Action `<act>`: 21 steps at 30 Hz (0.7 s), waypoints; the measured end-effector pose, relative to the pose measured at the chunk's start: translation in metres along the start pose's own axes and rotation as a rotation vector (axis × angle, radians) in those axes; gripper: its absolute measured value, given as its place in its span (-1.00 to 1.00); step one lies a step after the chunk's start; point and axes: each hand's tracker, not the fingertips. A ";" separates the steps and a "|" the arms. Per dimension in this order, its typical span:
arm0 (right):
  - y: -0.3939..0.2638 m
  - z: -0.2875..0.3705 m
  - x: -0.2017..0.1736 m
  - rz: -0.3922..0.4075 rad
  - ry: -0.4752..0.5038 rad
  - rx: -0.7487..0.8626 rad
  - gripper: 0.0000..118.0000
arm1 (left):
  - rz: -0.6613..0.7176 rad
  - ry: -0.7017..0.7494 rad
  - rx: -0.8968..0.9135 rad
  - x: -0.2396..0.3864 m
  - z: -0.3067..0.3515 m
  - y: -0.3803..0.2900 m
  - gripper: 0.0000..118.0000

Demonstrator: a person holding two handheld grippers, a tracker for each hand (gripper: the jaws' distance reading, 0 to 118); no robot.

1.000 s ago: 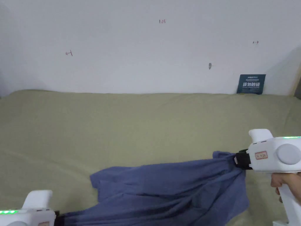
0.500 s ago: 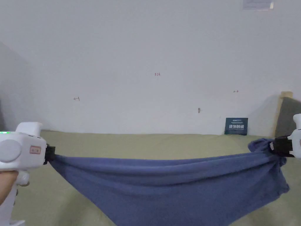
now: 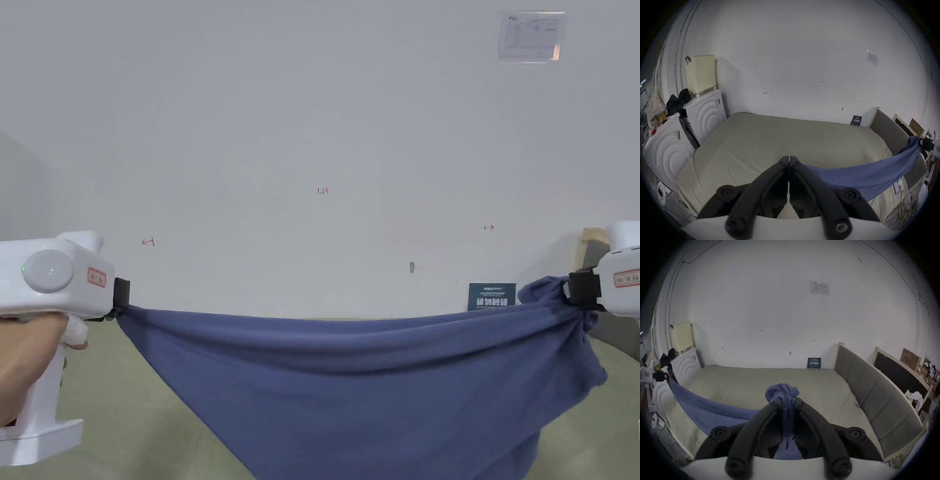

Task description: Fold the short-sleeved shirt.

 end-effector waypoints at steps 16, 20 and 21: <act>0.090 -0.141 -0.031 0.019 -0.056 0.046 -0.76 | -0.023 0.133 0.081 0.018 -0.105 0.103 -1.00; 0.087 -0.177 -0.039 0.021 -0.066 0.041 -0.76 | -0.017 0.147 0.068 0.017 -0.139 0.100 -1.00; 0.083 -0.183 -0.041 0.020 -0.070 0.039 -0.76 | -0.020 0.149 0.065 0.017 -0.146 0.096 -1.00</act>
